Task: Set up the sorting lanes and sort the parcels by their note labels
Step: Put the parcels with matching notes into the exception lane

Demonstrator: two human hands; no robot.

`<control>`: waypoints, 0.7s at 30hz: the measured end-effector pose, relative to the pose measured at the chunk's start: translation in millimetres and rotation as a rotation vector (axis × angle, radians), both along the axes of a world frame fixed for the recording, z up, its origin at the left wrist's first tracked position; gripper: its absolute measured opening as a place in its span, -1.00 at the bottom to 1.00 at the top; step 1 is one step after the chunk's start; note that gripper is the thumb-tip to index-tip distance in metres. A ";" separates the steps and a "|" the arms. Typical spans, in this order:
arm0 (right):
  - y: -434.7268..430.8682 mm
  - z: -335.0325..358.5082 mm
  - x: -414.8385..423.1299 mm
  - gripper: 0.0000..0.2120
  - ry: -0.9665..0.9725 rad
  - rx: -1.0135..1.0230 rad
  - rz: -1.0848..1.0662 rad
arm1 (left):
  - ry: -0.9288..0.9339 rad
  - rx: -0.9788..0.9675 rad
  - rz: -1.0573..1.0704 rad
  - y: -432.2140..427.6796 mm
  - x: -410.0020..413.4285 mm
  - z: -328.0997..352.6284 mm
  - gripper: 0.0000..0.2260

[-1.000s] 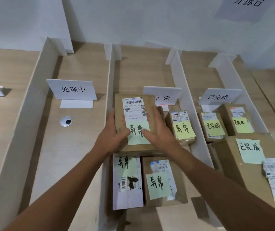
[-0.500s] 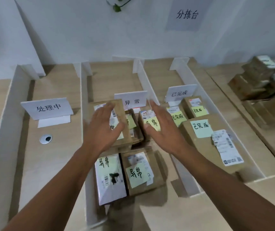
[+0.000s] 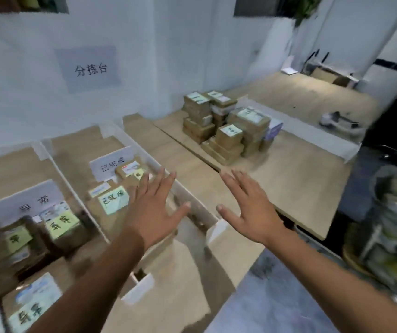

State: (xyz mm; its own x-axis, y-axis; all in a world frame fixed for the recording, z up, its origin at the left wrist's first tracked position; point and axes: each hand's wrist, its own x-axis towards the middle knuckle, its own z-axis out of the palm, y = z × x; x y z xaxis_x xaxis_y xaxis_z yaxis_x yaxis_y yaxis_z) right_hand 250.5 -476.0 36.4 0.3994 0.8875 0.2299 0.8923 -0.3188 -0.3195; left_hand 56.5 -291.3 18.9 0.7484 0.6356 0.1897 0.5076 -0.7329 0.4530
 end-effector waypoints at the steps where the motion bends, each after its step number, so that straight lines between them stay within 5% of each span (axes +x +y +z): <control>1: -22.9 1.1 23.6 -0.30 0.004 -0.012 -0.029 | -0.006 0.002 -0.020 -18.9 28.9 -0.6 -0.19; 10: -150.1 -1.5 209.3 -0.31 -0.013 -0.099 -0.153 | 0.023 -0.068 -0.099 -126.8 241.5 -6.6 -0.18; 18: -124.1 -8.3 363.9 -0.35 -0.013 -0.079 -0.141 | -0.083 -0.006 -0.055 -108.5 395.7 -15.1 -0.24; 21: -95.7 -17.3 419.5 -0.34 -0.014 -0.098 -0.096 | -0.048 -0.137 0.022 -89.6 458.2 -26.9 -0.26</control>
